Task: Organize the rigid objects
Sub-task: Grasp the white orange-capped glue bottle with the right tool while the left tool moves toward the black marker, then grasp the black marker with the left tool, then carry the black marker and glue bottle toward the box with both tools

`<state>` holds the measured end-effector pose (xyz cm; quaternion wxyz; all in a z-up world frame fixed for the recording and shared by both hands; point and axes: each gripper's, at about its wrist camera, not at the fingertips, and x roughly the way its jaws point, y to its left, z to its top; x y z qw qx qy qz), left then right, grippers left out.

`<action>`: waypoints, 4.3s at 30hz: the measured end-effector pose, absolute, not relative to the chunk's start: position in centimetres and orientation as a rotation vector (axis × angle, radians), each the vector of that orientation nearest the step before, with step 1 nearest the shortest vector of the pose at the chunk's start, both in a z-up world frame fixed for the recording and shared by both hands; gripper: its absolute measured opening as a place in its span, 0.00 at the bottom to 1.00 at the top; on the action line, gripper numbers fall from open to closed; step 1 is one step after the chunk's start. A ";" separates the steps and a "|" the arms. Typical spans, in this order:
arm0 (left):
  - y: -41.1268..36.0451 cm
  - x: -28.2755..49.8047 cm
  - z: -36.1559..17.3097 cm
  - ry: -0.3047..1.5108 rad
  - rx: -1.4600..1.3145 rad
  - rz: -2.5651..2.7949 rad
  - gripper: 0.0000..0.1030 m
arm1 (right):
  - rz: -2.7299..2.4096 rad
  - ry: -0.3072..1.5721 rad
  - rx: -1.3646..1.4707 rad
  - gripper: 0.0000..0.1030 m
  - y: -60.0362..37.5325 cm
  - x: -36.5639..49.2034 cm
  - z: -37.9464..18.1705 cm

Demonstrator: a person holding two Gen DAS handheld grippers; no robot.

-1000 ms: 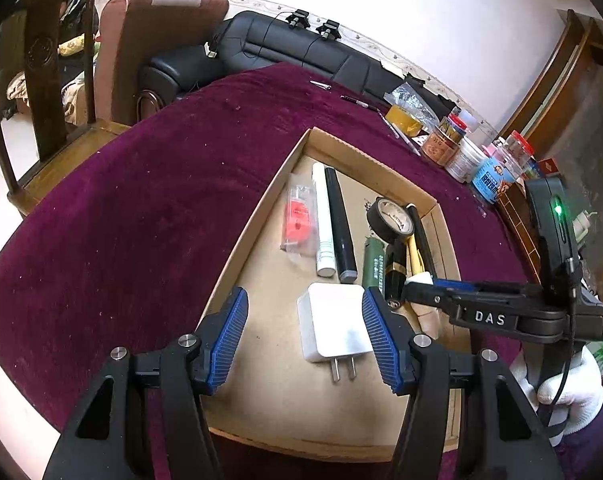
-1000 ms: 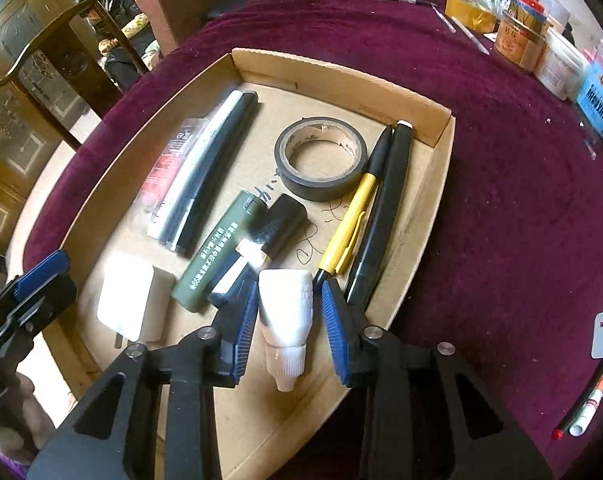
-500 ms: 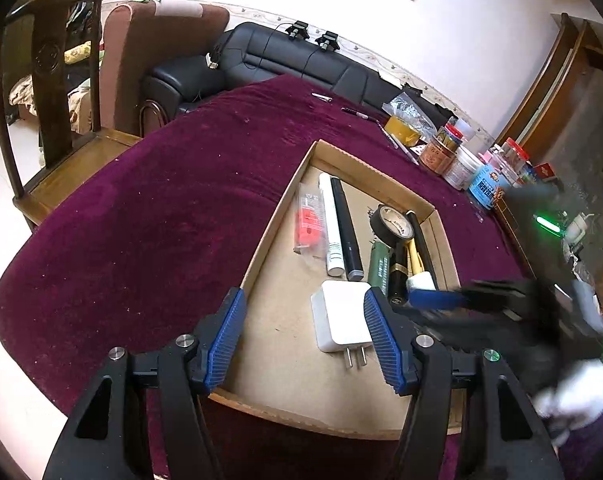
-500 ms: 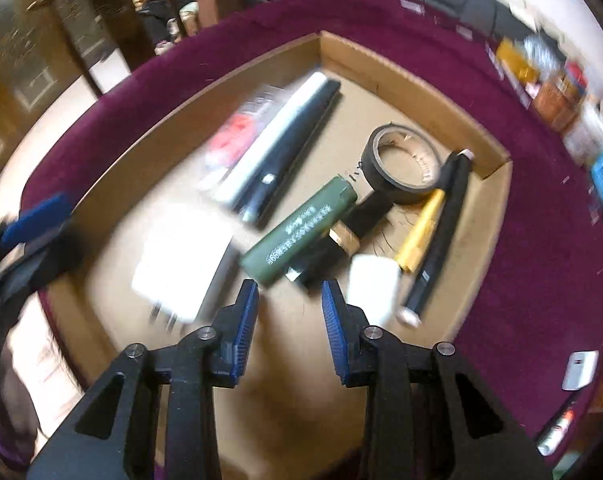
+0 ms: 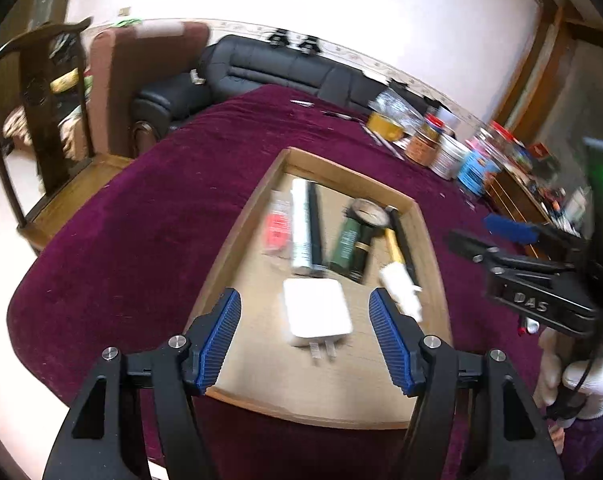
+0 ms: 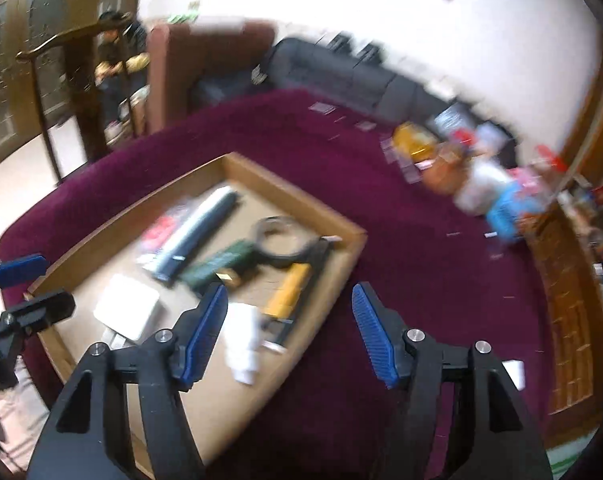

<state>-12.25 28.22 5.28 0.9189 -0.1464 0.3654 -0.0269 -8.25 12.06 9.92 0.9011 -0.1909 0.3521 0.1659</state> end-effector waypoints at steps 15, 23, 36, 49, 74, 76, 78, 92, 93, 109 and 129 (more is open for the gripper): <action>15.4 -11.9 6.6 0.848 -0.181 -0.336 0.60 | -0.072 0.931 0.252 0.62 -22.5 -7.7 7.8; 10.2 -13.1 7.3 0.865 -0.059 -0.379 0.60 | -0.002 1.012 0.310 0.44 -21.7 -5.7 3.7; 0.2 -9.1 6.4 0.859 0.078 -0.521 0.59 | -0.023 1.016 0.400 0.25 -24.0 -10.2 1.9; -14.1 -2.3 1.0 0.933 0.290 -0.682 0.21 | 0.024 0.987 0.462 0.25 -26.6 -12.8 1.0; -4.8 -6.5 4.6 0.888 0.077 -0.657 0.11 | -0.023 0.916 0.318 0.24 -22.7 -13.6 3.4; -3.9 -6.6 4.6 0.895 0.051 -0.650 0.11 | -0.037 0.910 0.281 0.24 -22.1 -13.7 3.6; -2.7 -7.0 4.7 0.898 0.021 -0.645 0.11 | -0.051 0.907 0.241 0.24 -21.4 -13.8 3.8; 3.3 -10.6 6.9 0.832 -0.084 -0.620 0.11 | -0.062 0.869 0.105 0.24 -17.6 -14.2 5.6; 3.7 -10.7 7.1 0.829 -0.091 -0.618 0.11 | -0.061 0.868 0.098 0.24 -17.3 -14.1 5.7; 10.6 -12.3 7.8 0.784 -0.192 -0.536 0.11 | -0.046 0.837 -0.055 0.24 -12.0 -14.6 7.1; 23.1 -14.5 5.7 0.759 -0.334 -0.312 0.11 | 0.139 0.845 -0.120 0.24 -3.7 -14.3 8.4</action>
